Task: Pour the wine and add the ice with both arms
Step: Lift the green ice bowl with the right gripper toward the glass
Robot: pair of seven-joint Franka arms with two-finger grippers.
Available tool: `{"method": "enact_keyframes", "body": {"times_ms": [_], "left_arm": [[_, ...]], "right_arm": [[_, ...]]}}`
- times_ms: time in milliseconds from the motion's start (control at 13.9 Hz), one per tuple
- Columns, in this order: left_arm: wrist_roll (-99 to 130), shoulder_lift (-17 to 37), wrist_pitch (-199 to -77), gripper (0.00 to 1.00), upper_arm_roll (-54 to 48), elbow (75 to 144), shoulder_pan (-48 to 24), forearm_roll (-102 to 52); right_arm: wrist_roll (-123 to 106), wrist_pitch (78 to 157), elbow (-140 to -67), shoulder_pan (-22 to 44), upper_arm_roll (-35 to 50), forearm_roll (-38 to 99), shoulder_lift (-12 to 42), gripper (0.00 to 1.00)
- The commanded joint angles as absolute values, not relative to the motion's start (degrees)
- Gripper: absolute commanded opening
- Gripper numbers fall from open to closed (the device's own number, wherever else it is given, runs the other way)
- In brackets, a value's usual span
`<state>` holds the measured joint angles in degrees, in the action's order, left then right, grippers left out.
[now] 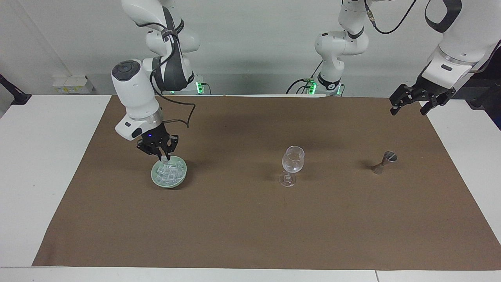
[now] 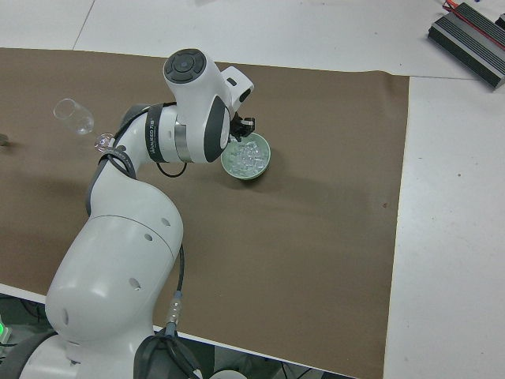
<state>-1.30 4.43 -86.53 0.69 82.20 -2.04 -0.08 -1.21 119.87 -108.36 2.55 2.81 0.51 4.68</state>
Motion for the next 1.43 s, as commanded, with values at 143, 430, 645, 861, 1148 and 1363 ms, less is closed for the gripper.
{"method": "enact_keyframes", "body": {"times_ms": [143,430,645,861,1148,1363], "left_arm": [[-0.88,3.52,-86.49,1.00,1.14,83.50,-2.63,1.58],[-0.97,3.78,-87.27,1.00,1.14,83.50,-2.81,1.32],[-0.97,3.69,-87.36,1.00,1.14,83.58,-3.08,1.14],[-0.97,3.60,-88.59,1.00,1.76,83.76,-5.01,1.58],[-1.93,4.30,-88.59,1.00,1.76,83.58,-4.22,1.50],[-2.64,4.48,-88.59,1.00,1.76,83.58,-4.04,1.58]], "right_arm": [[9.04,108.05,-98.29,2.20,6.23,0.88,5.18,0.00],[12.91,99.68,-91.42,2.11,8.16,1.41,5.89,0.00],[20.18,102.38,-91.32,2.11,12.47,5.43,6.24,0.00],[27.74,108.54,-91.76,2.20,18.27,6.59,6.59,0.00],[43.73,117.13,-91.41,2.28,27.05,5.19,11.06,0.00],[48.77,121.72,-91.23,2.81,30.13,4.31,12.47,0.00]]}}
